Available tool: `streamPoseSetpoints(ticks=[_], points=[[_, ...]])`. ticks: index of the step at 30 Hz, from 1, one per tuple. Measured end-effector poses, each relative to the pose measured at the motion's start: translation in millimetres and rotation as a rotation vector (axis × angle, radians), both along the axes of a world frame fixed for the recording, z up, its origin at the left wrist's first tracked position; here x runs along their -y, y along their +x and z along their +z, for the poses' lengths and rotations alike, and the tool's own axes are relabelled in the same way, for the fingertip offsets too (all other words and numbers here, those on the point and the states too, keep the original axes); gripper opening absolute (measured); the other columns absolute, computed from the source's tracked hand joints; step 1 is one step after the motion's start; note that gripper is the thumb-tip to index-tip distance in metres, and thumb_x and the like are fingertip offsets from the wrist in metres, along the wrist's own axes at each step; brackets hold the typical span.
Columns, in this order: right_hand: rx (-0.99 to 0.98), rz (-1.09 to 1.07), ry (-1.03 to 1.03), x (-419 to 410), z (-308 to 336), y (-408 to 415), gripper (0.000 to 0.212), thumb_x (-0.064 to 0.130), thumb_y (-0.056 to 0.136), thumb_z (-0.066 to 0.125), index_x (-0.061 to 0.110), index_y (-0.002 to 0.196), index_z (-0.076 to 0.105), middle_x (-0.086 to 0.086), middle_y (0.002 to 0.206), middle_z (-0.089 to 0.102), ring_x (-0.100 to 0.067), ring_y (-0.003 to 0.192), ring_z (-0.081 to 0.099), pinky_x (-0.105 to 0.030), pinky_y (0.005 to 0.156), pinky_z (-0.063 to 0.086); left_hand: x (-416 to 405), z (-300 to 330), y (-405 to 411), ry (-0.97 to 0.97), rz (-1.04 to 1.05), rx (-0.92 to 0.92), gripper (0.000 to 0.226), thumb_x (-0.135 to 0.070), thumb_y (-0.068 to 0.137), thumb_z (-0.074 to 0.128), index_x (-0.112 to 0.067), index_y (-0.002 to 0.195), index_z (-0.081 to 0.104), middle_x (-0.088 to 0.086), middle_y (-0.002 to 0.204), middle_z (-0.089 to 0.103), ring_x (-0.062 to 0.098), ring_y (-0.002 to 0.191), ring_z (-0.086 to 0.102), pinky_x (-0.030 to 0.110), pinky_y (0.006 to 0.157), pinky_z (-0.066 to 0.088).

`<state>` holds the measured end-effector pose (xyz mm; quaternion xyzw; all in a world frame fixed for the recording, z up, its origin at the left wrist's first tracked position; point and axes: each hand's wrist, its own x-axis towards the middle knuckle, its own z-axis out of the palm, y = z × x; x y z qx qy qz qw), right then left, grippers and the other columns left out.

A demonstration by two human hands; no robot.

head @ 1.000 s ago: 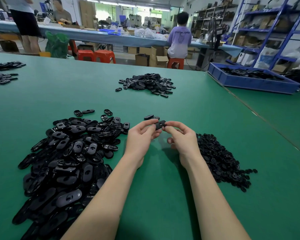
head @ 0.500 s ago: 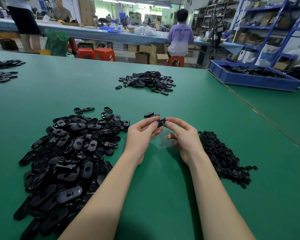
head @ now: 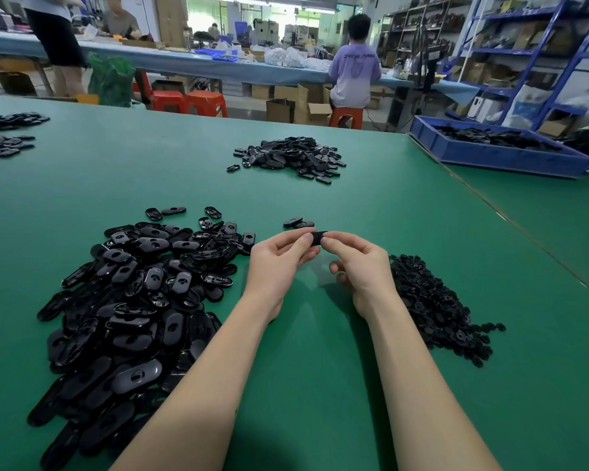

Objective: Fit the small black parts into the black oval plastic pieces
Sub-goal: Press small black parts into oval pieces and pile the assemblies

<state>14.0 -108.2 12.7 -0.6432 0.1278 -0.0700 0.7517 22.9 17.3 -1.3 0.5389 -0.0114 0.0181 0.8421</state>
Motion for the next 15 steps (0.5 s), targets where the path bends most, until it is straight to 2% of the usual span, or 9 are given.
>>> streamPoseSetpoints(ticks=[9, 15], points=[[-0.048, 0.018, -0.022, 3.2, 1.6, -0.9, 0.009, 0.009, 0.081, 0.082, 0.015, 0.085, 0.077, 0.004, 0.062, 0.065, -0.007, 0.042, 0.049, -0.016, 0.042, 0.038, 0.9, -3.2, -1.1, 0.196, 0.056, 0.065, 0.012, -0.009, 0.095, 0.066, -0.016, 0.095, 0.076, 0.0, 0.086, 0.079, 0.012, 0.08, 0.075, 0.019, 0.078, 0.056], [-0.081, 0.048, 0.025, 6.4, 4.9, -2.1, 0.022, 0.01, 0.081, 0.084, 0.018, 0.098, 0.073, 0.001, 0.065, 0.068, -0.008, 0.046, 0.058, -0.015, 0.042, 0.041, 0.4, -2.0, -2.8, 0.233, 0.06, 0.069, 0.012, -0.009, 0.096, 0.065, -0.015, 0.096, 0.075, -0.002, 0.079, 0.077, 0.01, 0.072, 0.07, 0.019, 0.074, 0.056]])
